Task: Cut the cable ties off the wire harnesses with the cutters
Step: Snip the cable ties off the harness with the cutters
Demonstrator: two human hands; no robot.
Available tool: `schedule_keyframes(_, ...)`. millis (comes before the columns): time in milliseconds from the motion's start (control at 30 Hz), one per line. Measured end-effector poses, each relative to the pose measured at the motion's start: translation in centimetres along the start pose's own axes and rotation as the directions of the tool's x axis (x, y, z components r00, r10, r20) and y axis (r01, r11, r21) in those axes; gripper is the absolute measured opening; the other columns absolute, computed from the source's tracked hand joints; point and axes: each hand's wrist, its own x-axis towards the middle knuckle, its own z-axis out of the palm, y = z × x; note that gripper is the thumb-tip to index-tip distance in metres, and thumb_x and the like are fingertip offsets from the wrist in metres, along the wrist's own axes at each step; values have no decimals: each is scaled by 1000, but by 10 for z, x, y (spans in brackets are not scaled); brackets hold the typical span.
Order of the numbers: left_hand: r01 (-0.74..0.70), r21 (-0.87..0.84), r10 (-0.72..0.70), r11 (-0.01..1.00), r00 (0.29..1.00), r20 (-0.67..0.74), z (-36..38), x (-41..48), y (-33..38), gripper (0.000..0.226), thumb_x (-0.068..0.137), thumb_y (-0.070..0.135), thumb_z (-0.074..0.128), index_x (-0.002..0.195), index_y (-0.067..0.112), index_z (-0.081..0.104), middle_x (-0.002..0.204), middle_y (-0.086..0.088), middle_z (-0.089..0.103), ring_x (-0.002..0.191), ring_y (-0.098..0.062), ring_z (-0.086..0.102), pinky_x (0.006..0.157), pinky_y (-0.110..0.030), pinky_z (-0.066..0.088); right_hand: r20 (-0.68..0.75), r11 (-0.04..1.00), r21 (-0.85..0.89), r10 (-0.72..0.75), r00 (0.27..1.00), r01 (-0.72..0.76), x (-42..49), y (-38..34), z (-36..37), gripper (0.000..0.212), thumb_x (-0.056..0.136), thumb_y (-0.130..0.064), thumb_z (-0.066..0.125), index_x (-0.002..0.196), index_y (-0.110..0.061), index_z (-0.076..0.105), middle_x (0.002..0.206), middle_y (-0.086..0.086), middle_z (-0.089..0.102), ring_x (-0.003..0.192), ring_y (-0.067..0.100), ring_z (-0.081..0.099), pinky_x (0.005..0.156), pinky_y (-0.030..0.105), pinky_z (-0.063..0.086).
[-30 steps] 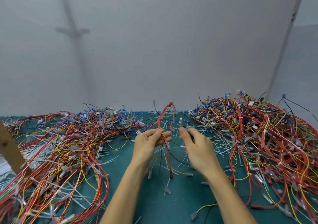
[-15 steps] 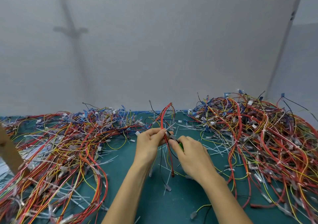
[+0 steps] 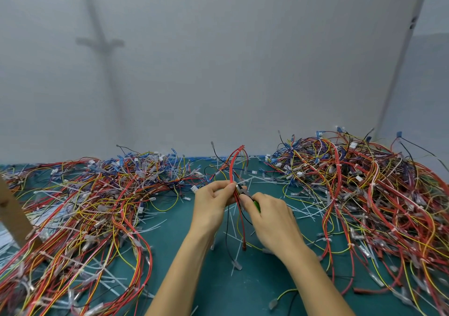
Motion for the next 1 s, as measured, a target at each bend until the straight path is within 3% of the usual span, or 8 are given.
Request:
schedule_keyframes(500,14,56,-12,998,999,-40,-3,3,-3,15,96,6,56,99,-4,66,83,-9,76,75,-15,74,63,-12,52,38,996,60,69,997,-72,1,-3,-2,57,96,-62,33,79,-19,65,67,1,61,70,25,58,66,39,45)
schedule_keyframes(567,41,73,-31,997,992,-125,-7,6,-3,16,97,5,50,90,0,63,72,-6,74,66,-19,72,58,-15,51,-12,996,19,90,996,-90,0,-2,-4,53,97,-62,32,80,-20,60,71,0,60,73,26,57,63,38,43)
schedule_keyframes(667,124,157,-70,980,947,-313,-16,15,-8,22,93,7,44,72,9,52,61,-6,55,55,-24,57,59,-28,46,-34,983,-118,139,990,-142,0,2,-8,46,98,-60,29,87,-20,50,87,-1,58,83,26,57,67,37,40)
schedule_keyframes(767,191,387,-9,902,905,-426,-28,20,-14,30,96,26,45,67,16,45,67,-2,51,69,-26,49,67,-36,35,2,928,-294,240,971,-228,0,10,-6,41,101,-51,34,112,-16,51,115,5,57,108,29,55,86,42,43)
schedule_keyframes(900,249,652,74,716,901,-426,-36,19,-17,21,97,16,37,97,18,58,98,-1,58,89,-26,51,76,-35,35,48,856,-430,339,940,-287,0,20,3,39,102,-42,36,128,-14,41,132,9,46,123,28,39,95,42,38)
schedule_keyframes(1000,220,583,53,782,909,-414,-35,20,-17,25,95,11,37,116,15,50,119,-8,52,98,-26,50,83,-34,36,72,841,-462,353,933,-282,0,25,10,40,102,-44,36,130,-15,37,133,9,41,124,28,35,94,42,37)
